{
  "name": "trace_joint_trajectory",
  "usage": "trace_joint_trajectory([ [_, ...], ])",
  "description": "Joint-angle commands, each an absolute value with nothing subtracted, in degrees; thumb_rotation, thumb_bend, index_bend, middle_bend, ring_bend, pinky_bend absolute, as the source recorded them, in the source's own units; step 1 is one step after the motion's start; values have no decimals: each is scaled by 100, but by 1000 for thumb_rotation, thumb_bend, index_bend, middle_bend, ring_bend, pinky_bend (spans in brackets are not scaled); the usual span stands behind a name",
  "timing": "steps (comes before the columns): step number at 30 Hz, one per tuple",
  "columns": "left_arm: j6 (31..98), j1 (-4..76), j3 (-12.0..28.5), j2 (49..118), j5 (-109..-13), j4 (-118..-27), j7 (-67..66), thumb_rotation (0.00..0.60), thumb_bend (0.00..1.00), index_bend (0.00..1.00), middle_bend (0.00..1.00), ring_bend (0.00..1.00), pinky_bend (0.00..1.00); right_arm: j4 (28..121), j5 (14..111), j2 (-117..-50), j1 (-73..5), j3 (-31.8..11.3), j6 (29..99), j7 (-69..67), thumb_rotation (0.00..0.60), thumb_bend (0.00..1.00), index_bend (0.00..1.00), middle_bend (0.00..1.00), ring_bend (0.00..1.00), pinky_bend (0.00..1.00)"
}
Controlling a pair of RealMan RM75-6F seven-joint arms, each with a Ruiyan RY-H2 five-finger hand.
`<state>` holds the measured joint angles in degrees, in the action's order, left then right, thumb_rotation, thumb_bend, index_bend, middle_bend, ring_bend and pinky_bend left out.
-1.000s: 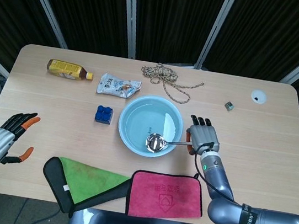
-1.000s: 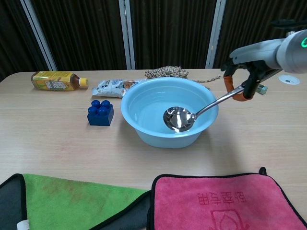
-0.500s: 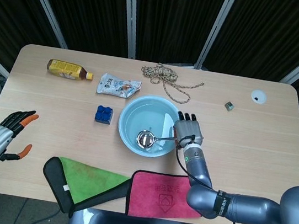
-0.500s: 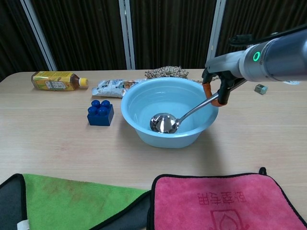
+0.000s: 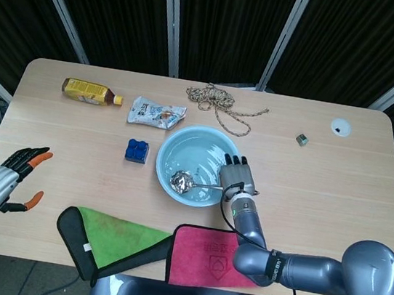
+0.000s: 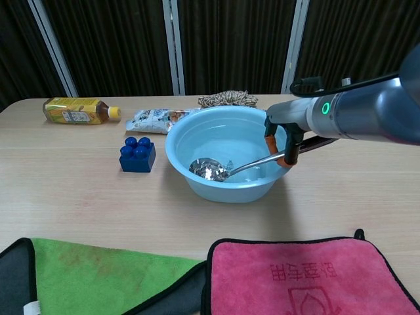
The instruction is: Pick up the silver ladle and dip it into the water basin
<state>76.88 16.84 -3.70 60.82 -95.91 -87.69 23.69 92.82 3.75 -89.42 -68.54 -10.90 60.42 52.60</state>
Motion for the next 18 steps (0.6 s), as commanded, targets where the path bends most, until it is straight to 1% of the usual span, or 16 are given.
trace_joint_trajectory([
  [1, 7707, 1684, -373, 6072, -9597, -8734, 2423, 497, 450, 0, 0, 0, 0, 9293, 328, -8948, -6881, -1136, 6075, 5289, 600, 463, 706, 12, 0, 0],
  [7, 7755, 1665, -374, 6063, -9596, -8708, 2464, 497, 449, 0, 0, 0, 0, 9523, 220, -8749, -6921, -1303, 6142, 5325, 600, 465, 706, 12, 0, 0],
  [14, 7752, 1663, -378, 6074, -9594, -8726, 2419, 494, 449, 0, 0, 0, 0, 9903, -32, -8325, -6966, -1564, 6118, 5296, 600, 465, 706, 12, 0, 0],
  [18, 7753, 1660, -380, 6084, -9594, -8743, 2368, 496, 448, 0, 0, 0, 0, 10106, -145, -8089, -6972, -1637, 6120, 5273, 600, 465, 706, 13, 0, 0],
])
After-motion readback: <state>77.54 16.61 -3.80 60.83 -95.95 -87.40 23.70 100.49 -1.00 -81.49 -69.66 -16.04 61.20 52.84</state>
